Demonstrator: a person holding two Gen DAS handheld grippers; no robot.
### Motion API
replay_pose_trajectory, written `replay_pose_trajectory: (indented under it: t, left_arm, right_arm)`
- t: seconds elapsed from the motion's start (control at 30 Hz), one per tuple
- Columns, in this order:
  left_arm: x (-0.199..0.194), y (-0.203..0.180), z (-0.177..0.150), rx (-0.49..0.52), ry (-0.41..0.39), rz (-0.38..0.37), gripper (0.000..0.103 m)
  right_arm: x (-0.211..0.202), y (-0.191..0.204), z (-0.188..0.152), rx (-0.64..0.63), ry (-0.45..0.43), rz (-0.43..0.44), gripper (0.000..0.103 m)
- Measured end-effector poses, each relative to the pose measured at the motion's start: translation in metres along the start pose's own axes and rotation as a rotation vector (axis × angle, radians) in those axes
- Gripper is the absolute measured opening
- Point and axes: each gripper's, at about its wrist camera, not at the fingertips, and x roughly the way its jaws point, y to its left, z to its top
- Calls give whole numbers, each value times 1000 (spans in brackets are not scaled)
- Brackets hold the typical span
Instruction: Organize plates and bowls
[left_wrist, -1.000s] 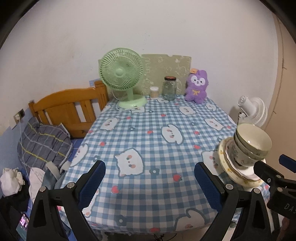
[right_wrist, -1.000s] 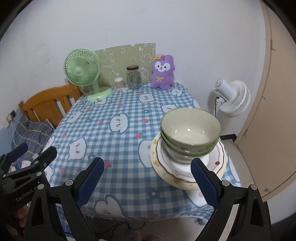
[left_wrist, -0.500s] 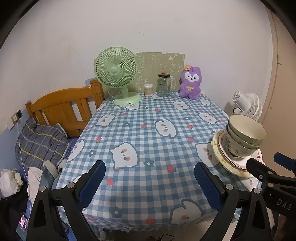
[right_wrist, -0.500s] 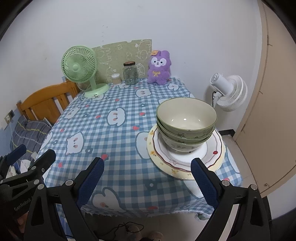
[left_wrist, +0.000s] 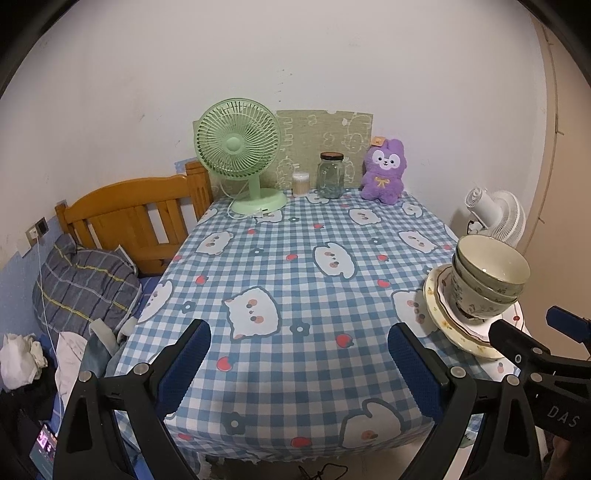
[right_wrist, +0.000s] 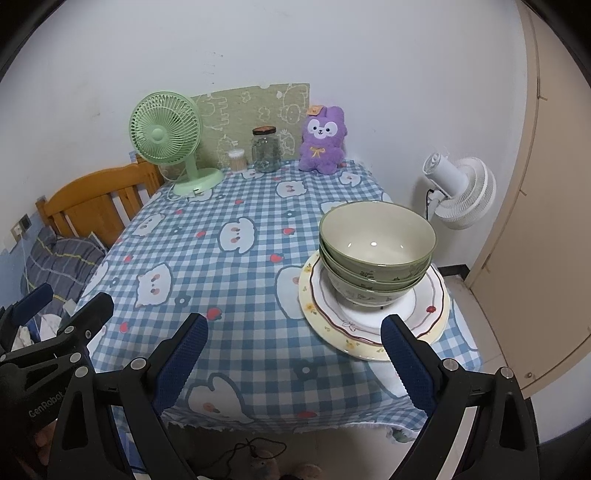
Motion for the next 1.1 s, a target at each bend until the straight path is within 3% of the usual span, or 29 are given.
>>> replay_pose_trajectory:
  t: [1.1]
  left_arm:
    - [5, -2, 13, -24, -40, 16, 101]
  right_arm:
    - [6, -5, 15, -8, -26, 12, 96]
